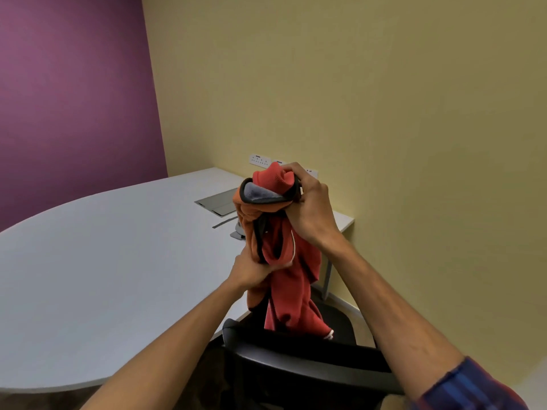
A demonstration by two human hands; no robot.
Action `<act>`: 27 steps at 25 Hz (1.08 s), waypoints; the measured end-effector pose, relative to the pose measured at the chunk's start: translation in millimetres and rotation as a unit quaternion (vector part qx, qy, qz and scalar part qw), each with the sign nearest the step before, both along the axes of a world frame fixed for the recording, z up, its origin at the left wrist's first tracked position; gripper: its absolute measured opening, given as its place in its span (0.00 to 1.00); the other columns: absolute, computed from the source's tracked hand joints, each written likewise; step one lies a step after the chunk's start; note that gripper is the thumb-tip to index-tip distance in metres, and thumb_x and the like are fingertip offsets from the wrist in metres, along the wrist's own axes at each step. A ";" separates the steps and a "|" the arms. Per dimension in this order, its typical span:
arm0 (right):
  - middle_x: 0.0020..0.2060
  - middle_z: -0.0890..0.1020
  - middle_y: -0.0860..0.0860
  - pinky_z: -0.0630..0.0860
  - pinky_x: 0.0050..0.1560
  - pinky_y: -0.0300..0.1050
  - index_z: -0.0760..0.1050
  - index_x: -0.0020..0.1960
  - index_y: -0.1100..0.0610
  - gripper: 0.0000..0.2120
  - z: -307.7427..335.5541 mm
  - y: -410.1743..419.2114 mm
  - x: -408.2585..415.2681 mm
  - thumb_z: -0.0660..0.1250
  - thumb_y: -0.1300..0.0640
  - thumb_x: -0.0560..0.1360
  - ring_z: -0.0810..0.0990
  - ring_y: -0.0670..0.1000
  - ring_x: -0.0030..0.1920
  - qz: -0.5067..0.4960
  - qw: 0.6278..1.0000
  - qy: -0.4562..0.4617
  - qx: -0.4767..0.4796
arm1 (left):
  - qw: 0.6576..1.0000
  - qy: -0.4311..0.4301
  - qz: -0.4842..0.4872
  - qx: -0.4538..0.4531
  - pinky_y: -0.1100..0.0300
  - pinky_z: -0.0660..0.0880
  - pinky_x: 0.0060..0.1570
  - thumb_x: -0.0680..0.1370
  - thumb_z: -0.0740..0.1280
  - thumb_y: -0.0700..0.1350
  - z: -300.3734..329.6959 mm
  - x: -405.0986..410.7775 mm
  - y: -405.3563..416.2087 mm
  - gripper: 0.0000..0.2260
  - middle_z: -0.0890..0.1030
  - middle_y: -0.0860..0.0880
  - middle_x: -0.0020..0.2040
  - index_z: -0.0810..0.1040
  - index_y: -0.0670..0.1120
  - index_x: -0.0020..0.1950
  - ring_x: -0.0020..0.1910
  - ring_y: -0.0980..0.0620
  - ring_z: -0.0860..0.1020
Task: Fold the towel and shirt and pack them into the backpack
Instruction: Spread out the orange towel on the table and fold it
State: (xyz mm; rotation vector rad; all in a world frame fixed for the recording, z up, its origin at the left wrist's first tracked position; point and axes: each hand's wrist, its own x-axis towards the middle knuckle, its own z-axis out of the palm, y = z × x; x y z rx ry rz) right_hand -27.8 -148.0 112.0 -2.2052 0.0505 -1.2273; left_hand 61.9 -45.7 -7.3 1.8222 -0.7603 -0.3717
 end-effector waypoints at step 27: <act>0.40 0.83 0.54 0.76 0.41 0.56 0.73 0.55 0.54 0.17 -70.8 110.1 418.6 0.61 0.66 0.69 0.79 0.60 0.42 -0.010 0.987 0.138 0.085 | 0.988 -0.065 0.076 0.118 0.50 0.72 0.57 0.62 0.58 0.45 -9.1 446.0 170.9 0.36 0.75 0.49 0.63 0.64 0.53 0.72 0.59 0.44 0.74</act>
